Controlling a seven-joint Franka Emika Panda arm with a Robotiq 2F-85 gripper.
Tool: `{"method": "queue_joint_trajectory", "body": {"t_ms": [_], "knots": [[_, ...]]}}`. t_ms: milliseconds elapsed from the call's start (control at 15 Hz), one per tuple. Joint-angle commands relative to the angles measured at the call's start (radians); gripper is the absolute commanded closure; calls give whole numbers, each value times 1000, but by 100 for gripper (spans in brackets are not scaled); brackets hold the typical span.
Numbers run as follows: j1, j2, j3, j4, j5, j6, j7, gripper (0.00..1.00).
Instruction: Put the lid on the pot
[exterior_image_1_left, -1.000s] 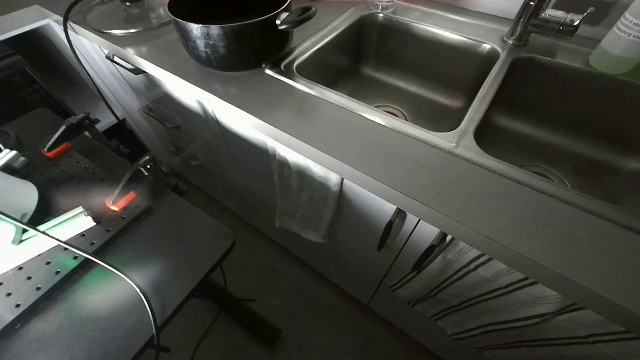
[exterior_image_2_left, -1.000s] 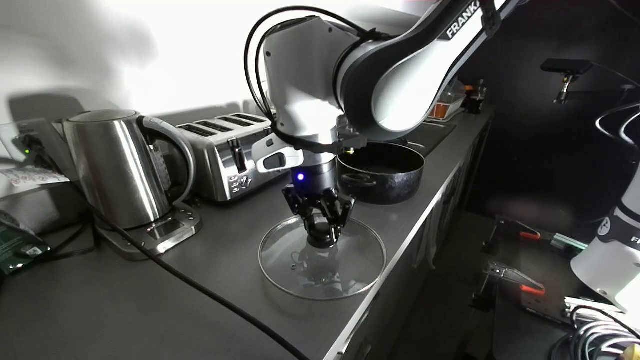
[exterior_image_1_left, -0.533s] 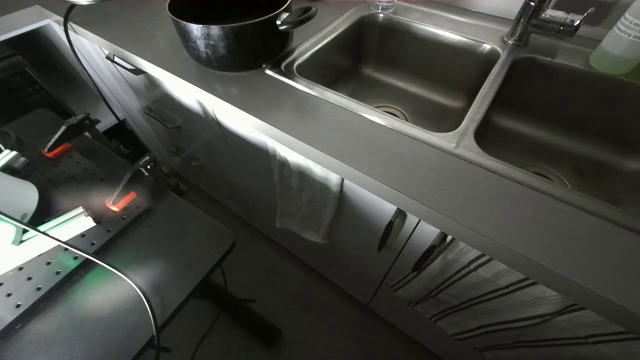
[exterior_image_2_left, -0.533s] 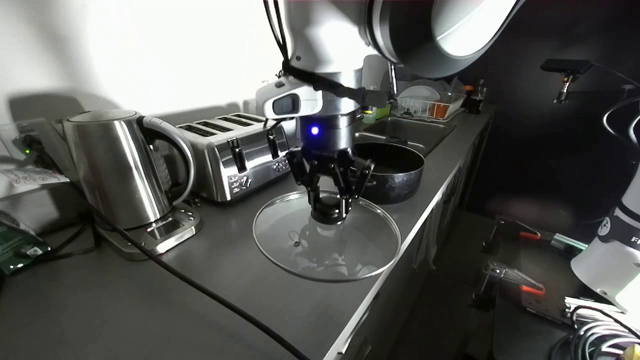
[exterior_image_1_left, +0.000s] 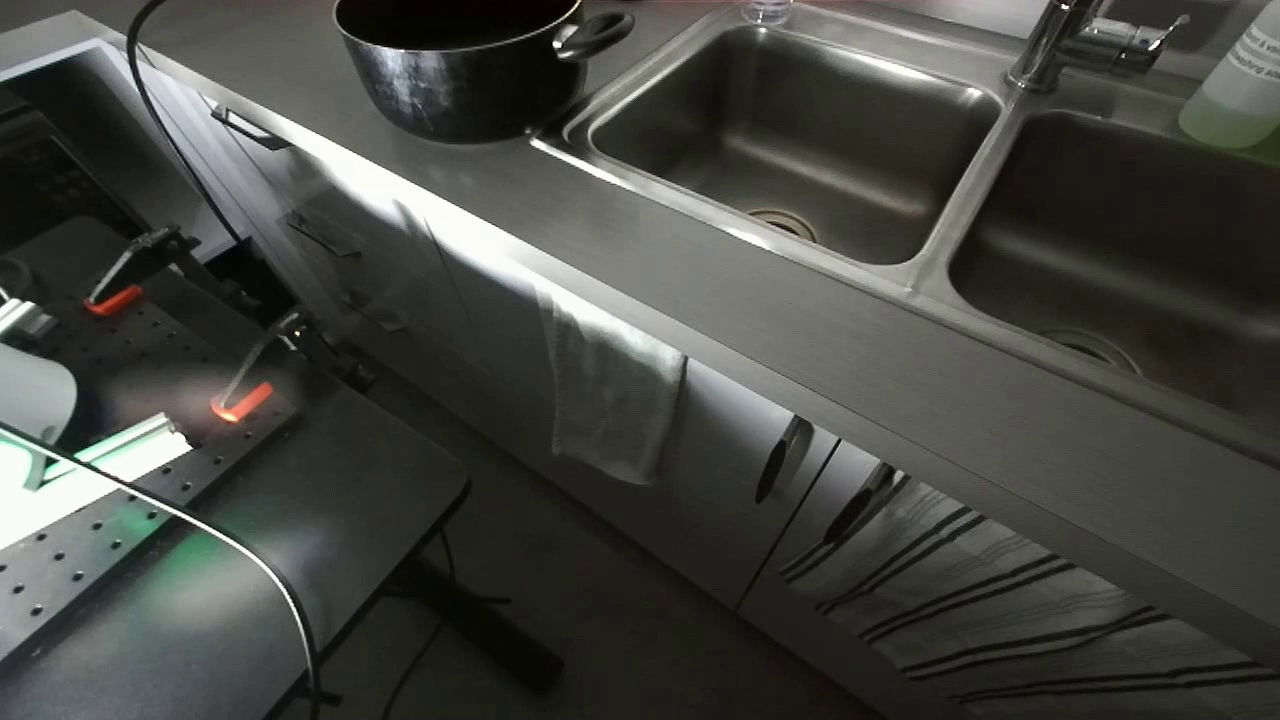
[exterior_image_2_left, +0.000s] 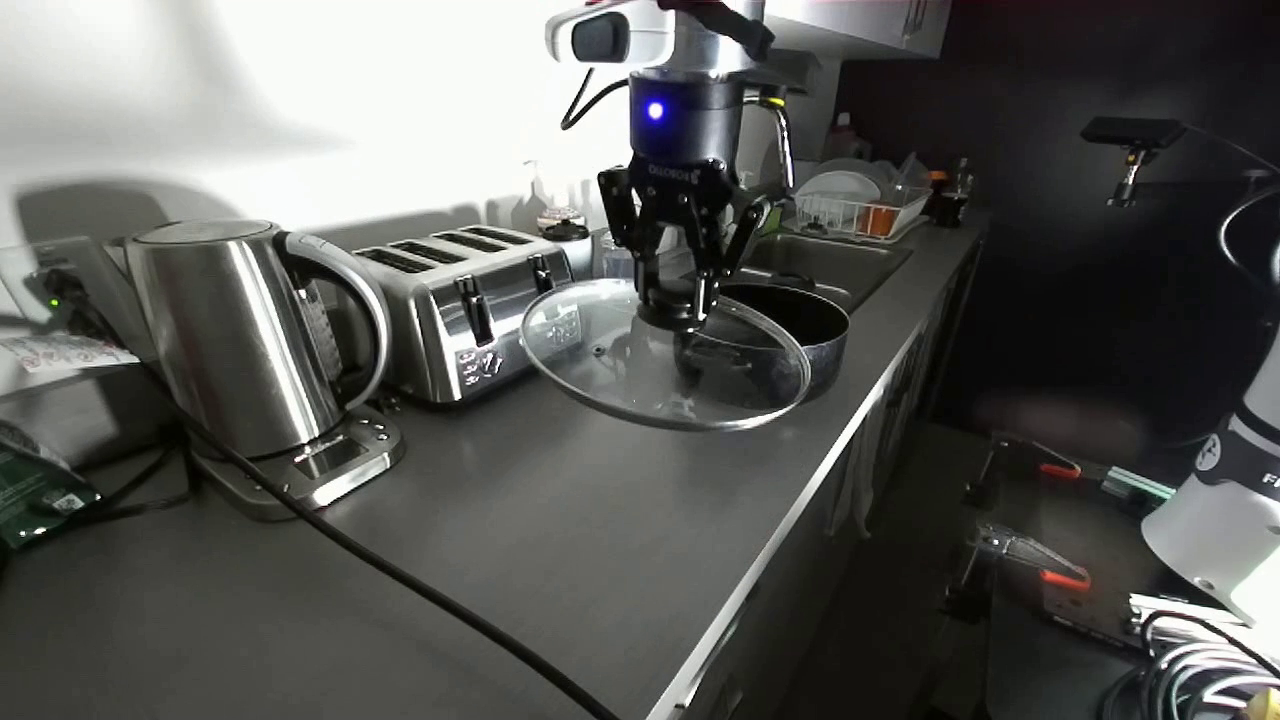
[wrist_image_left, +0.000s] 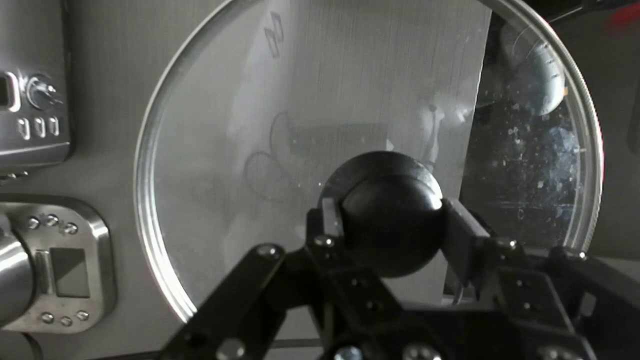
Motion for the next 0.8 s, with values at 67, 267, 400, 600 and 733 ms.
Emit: {"method": "queue_joint_trajectory", "body": {"t_ms": [67, 267, 400, 600, 733], "knots": [[-29, -56, -60, 10, 10, -50, 75, 74], [-62, -62, -103, 11, 17, -62, 119, 74], [-85, -63, -131, 11, 24, -64, 146, 74], [-122, -56, -172, 17, 46, -71, 186, 74], [-147, -52, -199, 21, 71, -75, 210, 74]]}}
